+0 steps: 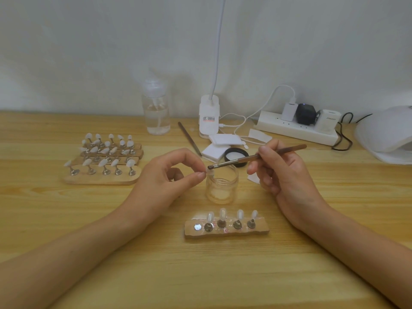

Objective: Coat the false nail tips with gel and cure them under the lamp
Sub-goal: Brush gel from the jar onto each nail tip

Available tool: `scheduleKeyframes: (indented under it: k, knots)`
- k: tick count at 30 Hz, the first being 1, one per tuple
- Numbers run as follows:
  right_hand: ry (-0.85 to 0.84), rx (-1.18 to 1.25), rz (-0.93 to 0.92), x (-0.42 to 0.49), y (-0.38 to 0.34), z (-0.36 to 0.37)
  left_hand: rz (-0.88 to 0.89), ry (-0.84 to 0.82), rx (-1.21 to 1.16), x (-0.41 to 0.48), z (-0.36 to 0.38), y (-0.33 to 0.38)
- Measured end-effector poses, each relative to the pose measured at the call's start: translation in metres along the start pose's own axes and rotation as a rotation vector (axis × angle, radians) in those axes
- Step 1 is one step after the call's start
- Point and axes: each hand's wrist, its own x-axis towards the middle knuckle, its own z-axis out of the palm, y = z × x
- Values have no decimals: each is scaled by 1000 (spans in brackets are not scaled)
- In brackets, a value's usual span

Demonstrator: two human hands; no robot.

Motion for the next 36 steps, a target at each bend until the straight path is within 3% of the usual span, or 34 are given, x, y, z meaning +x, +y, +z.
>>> scheduleKeyframes:
  k: [6, 12, 17, 23, 29, 36]
  knots:
    - [73, 12, 28, 0, 1, -1, 1, 1, 2, 0, 0, 0]
    - [-1, -16, -6, -1, -1, 1, 4, 2, 3, 0, 0, -1]
    - [65, 10, 14, 0, 1, -1, 4, 5, 5, 0, 0, -1]
    - [-8, -1, -43, -1, 0, 0, -5, 11, -3, -1, -1, 0]
    - [59, 5, -3, 0, 1, -1, -22, 16, 2, -1, -1, -1]
    - [9, -22, -28, -1, 0, 1, -47, 8, 16, -1, -3, -1]
